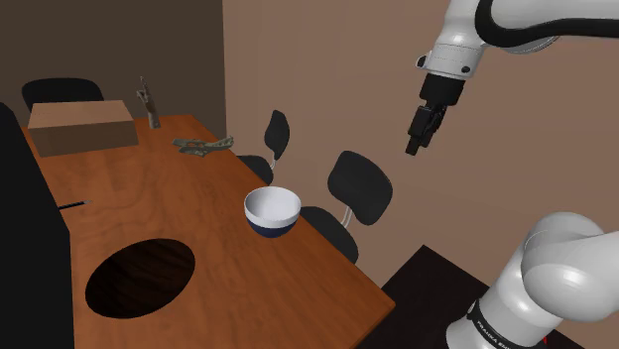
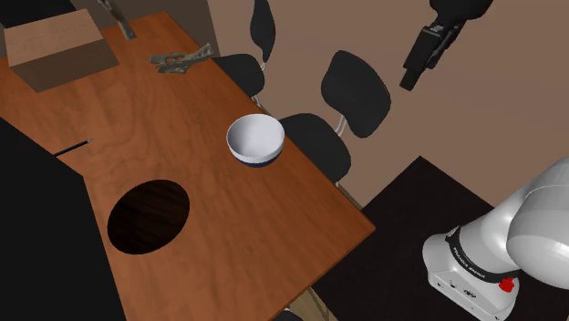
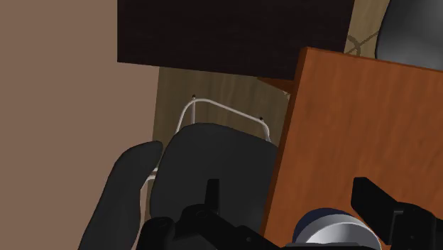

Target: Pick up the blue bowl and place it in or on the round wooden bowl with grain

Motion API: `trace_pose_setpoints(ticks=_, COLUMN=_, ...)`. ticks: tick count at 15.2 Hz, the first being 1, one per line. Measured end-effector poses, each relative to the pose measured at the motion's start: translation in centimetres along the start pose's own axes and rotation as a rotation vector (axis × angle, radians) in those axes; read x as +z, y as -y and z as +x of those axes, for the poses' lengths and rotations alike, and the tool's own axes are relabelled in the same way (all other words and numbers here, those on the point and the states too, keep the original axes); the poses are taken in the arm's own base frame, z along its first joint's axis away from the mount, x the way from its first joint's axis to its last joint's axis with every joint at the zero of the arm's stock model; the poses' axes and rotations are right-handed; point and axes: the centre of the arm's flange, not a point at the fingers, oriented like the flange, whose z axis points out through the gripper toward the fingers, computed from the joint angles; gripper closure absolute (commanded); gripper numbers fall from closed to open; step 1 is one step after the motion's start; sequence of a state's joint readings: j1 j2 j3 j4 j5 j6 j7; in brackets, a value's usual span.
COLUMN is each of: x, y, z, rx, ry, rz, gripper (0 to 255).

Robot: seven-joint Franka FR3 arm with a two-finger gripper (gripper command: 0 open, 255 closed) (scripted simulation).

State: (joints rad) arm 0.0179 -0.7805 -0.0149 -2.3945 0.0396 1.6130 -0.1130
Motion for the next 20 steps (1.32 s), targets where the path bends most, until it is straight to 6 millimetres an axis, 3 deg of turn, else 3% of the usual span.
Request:
trace_pose_setpoints(ticks=2, x=0.5, y=0.2, z=0.5, rx=0.0, ry=0.001, rz=0.001, gripper=0)
trace_pose_setpoints(ticks=6, x=3.2, y=1.3, z=3.8, rx=0.0, ry=0.005, rz=0.008, gripper=0)
trace_pose_setpoints(ticks=20, x=14.5, y=5.3, z=17.8, rx=0.001, ry=0.017, rz=0.034, gripper=0)
